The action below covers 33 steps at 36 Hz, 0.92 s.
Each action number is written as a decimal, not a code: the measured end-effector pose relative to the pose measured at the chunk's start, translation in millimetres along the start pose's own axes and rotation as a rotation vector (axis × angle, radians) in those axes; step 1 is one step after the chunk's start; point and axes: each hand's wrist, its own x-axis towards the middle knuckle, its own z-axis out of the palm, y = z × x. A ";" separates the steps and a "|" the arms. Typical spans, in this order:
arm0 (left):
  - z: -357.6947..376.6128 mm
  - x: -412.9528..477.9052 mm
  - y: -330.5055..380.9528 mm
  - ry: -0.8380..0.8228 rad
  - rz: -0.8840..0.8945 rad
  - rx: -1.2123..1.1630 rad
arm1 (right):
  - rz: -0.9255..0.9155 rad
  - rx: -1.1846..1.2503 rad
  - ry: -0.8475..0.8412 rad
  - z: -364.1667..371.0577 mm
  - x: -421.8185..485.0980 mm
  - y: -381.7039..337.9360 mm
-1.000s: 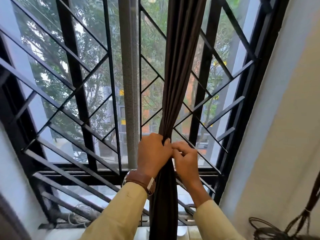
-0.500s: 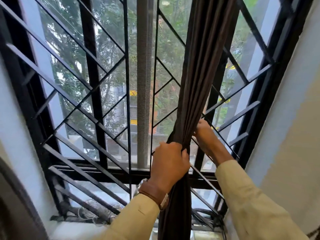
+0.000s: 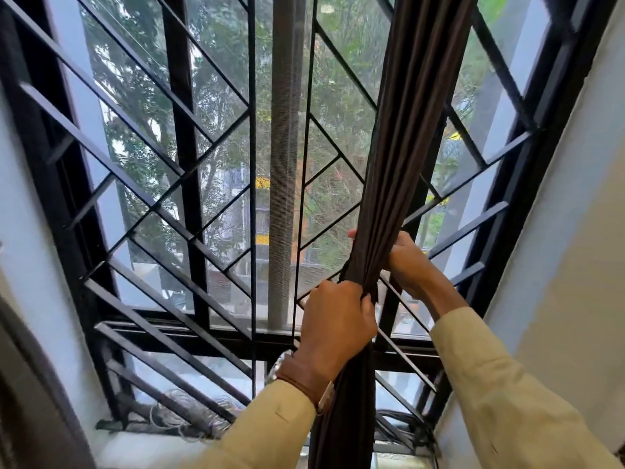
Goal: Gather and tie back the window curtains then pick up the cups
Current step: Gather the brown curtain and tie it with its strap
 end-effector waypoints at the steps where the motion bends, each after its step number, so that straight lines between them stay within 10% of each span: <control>1: -0.2 0.1 0.6 -0.002 0.000 -0.004 | -0.005 -0.007 0.007 0.0 -0.1 -1.4; 33: -0.7 -3.0 2.1 0.016 0.059 -0.021 | 0.073 0.368 -0.117 12.6 -5.5 -16.0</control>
